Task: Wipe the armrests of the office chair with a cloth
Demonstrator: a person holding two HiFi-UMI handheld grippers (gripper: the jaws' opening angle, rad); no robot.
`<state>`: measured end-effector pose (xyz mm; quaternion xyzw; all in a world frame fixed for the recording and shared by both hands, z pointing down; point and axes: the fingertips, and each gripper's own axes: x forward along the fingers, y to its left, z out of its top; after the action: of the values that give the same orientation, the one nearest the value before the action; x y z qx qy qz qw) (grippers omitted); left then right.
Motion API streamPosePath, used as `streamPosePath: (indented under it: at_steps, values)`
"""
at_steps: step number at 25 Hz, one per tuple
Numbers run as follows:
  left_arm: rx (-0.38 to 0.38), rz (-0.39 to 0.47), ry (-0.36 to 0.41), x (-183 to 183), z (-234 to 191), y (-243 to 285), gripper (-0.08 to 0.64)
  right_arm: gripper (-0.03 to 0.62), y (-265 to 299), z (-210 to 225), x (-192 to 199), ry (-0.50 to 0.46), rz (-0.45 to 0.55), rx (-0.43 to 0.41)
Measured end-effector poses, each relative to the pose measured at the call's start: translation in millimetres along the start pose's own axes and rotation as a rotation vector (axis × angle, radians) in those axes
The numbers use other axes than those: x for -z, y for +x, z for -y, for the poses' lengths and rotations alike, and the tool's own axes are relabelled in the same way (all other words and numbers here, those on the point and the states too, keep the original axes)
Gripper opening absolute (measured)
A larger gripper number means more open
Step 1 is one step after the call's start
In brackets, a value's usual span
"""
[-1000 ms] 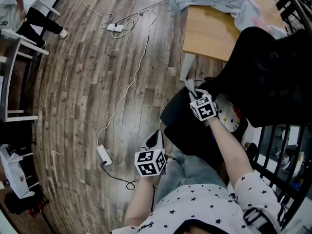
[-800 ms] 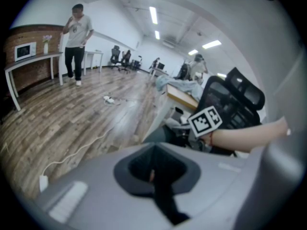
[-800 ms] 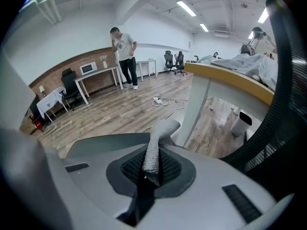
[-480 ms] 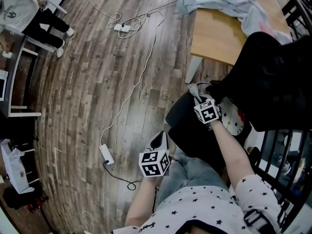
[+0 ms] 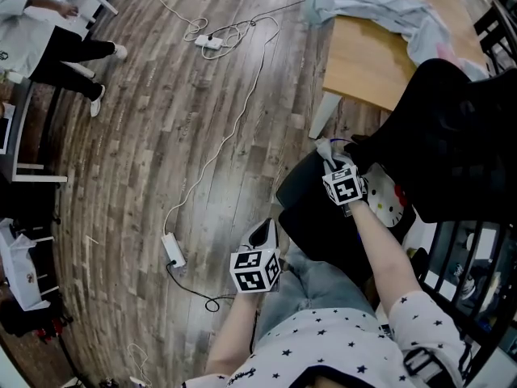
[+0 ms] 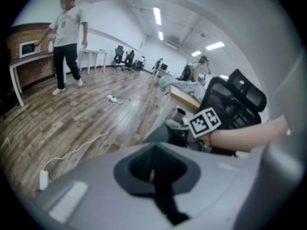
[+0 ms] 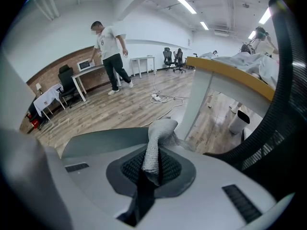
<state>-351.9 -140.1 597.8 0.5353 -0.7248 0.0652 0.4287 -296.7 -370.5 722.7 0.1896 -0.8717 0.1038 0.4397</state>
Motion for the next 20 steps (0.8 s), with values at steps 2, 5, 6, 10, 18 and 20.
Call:
streamPosePath:
  at_steps: [2,5,6,10,18,20]
  values:
    - [0.001,0.002,-0.003,0,0,0,0.003,0.026,0,-1,-1,0.004,-0.002,0.003]
    - [-0.001,0.004,-0.008,1,0,-2,0.003,0.026,0,-4,-1,0.012,-0.002,0.002]
    - [0.0,0.004,-0.009,2,0,-3,0.003,0.026,0,-6,-1,0.015,-0.002,0.002]
    - [0.002,0.001,0.001,7,-2,-8,0.003,0.026,-1,-16,-1,0.015,0.002,-0.017]
    - [0.002,-0.003,0.004,17,-8,-21,0.003,0.026,-2,-37,2,0.006,0.013,-0.03]
    - [0.002,-0.005,0.002,20,-9,-24,0.003,0.026,-4,-41,1,-0.005,0.01,-0.029]
